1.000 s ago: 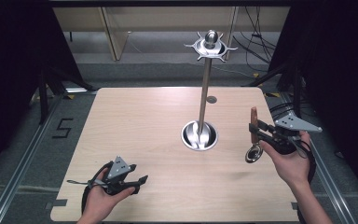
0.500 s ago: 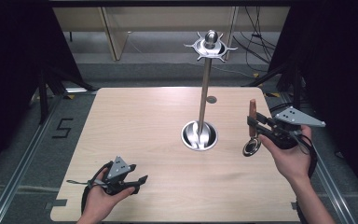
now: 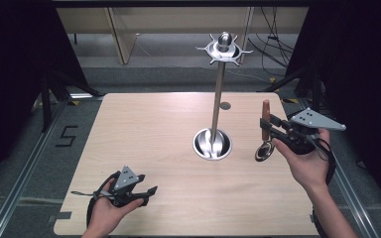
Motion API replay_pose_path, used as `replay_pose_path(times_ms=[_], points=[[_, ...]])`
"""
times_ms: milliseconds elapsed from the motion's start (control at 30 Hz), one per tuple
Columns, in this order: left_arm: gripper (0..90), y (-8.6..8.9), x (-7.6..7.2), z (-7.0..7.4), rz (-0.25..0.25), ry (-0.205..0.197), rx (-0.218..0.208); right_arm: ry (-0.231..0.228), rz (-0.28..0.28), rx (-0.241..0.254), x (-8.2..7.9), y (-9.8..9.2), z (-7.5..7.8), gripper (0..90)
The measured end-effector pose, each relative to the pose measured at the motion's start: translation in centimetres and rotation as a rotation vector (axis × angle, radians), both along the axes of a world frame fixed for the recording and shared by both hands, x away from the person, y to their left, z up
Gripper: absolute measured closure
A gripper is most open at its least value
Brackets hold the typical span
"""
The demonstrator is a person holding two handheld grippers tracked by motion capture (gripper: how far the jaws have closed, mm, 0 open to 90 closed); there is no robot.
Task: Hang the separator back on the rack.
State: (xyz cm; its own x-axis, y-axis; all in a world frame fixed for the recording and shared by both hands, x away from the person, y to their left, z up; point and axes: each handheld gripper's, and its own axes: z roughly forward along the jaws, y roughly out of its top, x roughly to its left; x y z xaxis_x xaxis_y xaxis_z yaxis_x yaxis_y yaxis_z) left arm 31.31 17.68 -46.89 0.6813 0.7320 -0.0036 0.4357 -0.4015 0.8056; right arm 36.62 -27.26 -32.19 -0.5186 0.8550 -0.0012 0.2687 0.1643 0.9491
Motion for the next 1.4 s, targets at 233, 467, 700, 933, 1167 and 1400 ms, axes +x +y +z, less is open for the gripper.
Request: replay_pose_path(times_ms=[233, 467, 700, 933, 1167, 1400], points=[[38.8, 0.0, 0.0, 0.0, 0.005, 0.003, -0.002, -0.024, 0.011, -0.009, 0.1, 0.3, 0.5, 68.4], [38.7, 0.0, 0.0, 0.0, 0.004, 0.003, -0.002, -0.051, 0.01, -0.013, 0.3, 0.6, 1.0, 68.4], [38.7, -0.1, -0.1, 0.0, 0.016, 0.023, -0.014, -0.041, 0.022, -0.008, 0.3, 1.0, 1.4, 68.4], [38.7, -0.1, -0.1, 0.0, 0.016, 0.02, -0.015, -0.044, 0.022, -0.003, 0.4, 1.4, 1.9, 68.4], [38.7, -0.1, -0.1, -0.1, 0.021, 0.011, -0.02, -0.053, 0.021, -0.007, 0.5, 1.6, 2.2, 68.4], [38.7, -0.1, -0.1, 0.0, 0.012, 0.014, -0.006, -0.053, 0.019, -0.003, 0.6, 1.8, 2.4, 68.4]])
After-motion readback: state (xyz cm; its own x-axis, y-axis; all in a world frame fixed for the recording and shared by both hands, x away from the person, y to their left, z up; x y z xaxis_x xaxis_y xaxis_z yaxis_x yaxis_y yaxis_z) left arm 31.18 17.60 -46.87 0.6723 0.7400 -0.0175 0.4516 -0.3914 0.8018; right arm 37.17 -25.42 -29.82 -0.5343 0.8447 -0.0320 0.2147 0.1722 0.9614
